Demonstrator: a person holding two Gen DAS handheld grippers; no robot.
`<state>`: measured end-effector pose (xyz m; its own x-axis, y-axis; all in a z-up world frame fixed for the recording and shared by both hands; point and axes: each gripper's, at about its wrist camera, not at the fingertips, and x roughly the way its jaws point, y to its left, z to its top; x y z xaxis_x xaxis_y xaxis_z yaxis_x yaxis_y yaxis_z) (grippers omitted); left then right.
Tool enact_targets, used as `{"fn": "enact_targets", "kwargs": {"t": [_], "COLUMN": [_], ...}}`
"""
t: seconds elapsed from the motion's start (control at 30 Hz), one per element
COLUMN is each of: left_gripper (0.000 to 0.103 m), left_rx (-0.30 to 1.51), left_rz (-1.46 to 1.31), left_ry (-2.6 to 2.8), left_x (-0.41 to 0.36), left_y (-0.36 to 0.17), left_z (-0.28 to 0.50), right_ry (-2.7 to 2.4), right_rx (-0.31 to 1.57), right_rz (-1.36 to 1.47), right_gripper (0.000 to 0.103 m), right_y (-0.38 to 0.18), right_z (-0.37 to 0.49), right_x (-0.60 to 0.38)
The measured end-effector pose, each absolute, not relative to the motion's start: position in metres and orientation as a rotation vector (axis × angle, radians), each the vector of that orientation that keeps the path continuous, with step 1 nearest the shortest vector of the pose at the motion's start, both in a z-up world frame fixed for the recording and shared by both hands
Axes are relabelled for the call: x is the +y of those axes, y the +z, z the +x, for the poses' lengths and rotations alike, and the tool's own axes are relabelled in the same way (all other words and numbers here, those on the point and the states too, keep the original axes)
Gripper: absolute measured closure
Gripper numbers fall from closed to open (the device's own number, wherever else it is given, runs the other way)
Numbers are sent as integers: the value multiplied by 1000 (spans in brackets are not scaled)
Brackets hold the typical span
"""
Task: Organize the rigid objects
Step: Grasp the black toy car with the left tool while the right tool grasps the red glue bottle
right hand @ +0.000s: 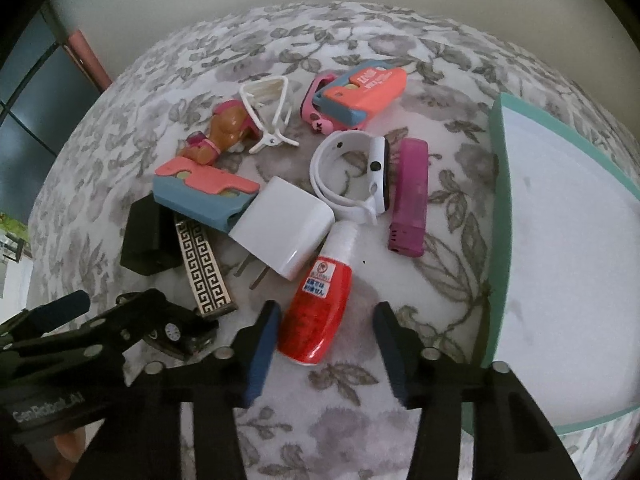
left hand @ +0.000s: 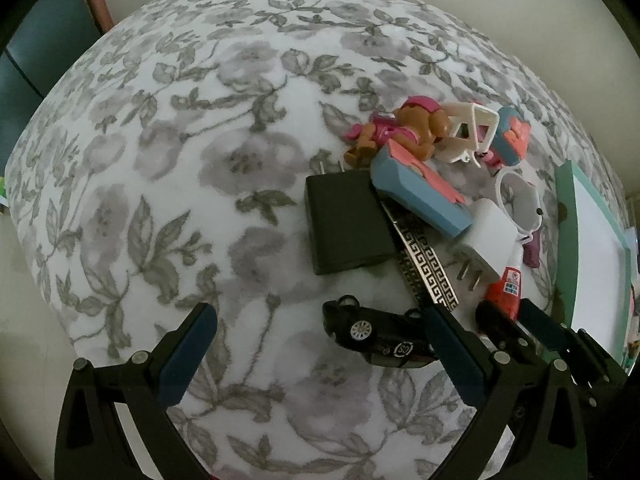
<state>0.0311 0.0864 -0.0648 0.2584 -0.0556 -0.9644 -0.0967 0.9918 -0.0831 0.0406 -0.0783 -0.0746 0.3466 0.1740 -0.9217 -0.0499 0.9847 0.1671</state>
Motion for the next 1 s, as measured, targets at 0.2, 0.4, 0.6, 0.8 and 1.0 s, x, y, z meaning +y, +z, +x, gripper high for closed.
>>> {"fn": "enact_targets", "kwargs": {"t": [0.2, 0.4, 0.6, 0.8, 1.0], "left_gripper": [0, 0, 0, 0, 3], "left_rx": [1301, 1312, 1332, 1343, 1346], "left_rz": [-106, -63, -23, 7, 21], "left_ry": [-12, -47, -76, -108, -122], "left_x": [72, 55, 39, 19, 3], "left_y": [-63, -68, -79, -90, -102], "left_z": [30, 30, 31, 27, 29], "right_ry": [162, 158, 154, 143, 144], "right_rx": [1216, 1239, 1273, 1294, 1301], "right_rz": [135, 133, 165, 197, 190], "right_gripper": [73, 73, 73, 73, 74], "right_y": [-74, -75, -75, -76, -77], "right_z": [35, 23, 12, 5, 2], "right_x": [-85, -91, -99, -111, -113]}}
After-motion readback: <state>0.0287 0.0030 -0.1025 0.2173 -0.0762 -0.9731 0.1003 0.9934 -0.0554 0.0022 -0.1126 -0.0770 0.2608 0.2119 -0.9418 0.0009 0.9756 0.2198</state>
